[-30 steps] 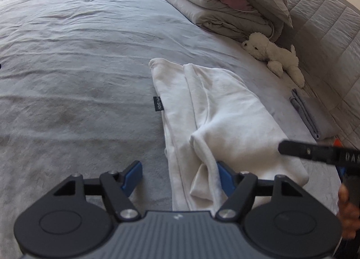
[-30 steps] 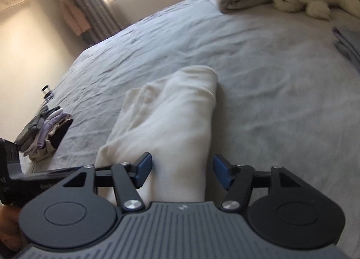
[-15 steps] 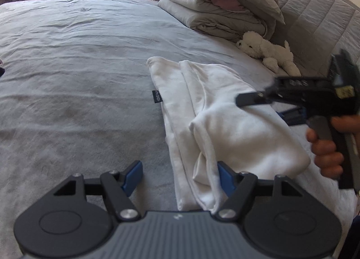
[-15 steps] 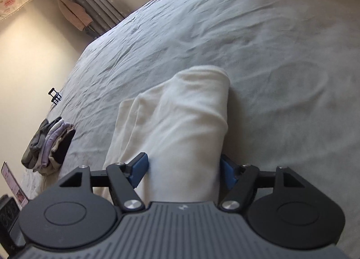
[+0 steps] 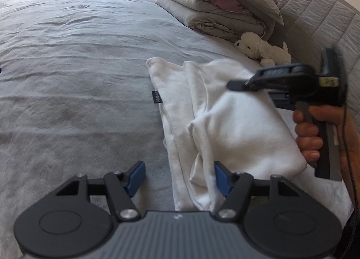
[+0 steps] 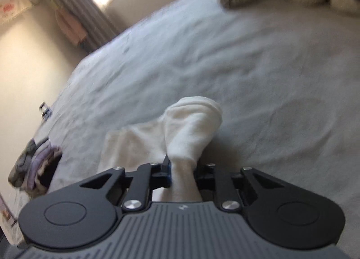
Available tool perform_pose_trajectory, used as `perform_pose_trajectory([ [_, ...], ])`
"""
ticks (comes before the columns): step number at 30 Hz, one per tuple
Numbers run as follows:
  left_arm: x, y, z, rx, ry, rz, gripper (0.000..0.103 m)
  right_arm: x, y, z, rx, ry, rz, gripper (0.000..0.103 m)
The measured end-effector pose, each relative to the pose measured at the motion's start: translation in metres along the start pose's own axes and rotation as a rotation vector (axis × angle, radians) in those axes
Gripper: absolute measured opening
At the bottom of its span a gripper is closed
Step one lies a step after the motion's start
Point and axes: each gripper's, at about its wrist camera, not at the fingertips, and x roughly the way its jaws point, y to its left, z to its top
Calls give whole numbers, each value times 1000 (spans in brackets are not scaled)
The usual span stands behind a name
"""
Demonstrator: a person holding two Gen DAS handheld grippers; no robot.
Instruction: Fold clothes
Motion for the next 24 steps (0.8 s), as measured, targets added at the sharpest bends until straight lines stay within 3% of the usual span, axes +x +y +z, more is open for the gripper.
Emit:
perform_pose_trajectory([
  [2, 2, 2, 0, -8, 0, -7, 65, -9, 4, -3, 5, -50, -14, 17],
  [4, 1, 4, 2, -19, -2, -17, 64, 1, -2, -9, 7, -29, -58, 17],
  [9, 0, 12, 6, -75, 8, -64, 50, 9, -18, -18, 54, -15, -80, 19],
  [15, 1, 13, 6, -90, 15, -109, 34, -10, -5, -19, 22, -69, -168, 49],
  [17, 1, 14, 6, -104, 20, -120, 32, -21, 9, -21, -3, -105, -201, 53],
  [20, 1, 16, 6, -120, 27, -134, 30, -36, 39, -28, -158, -93, -202, 53],
  [24, 1, 18, 8, -145, 33, -150, 28, -60, 91, -72, -570, 5, -59, 53],
])
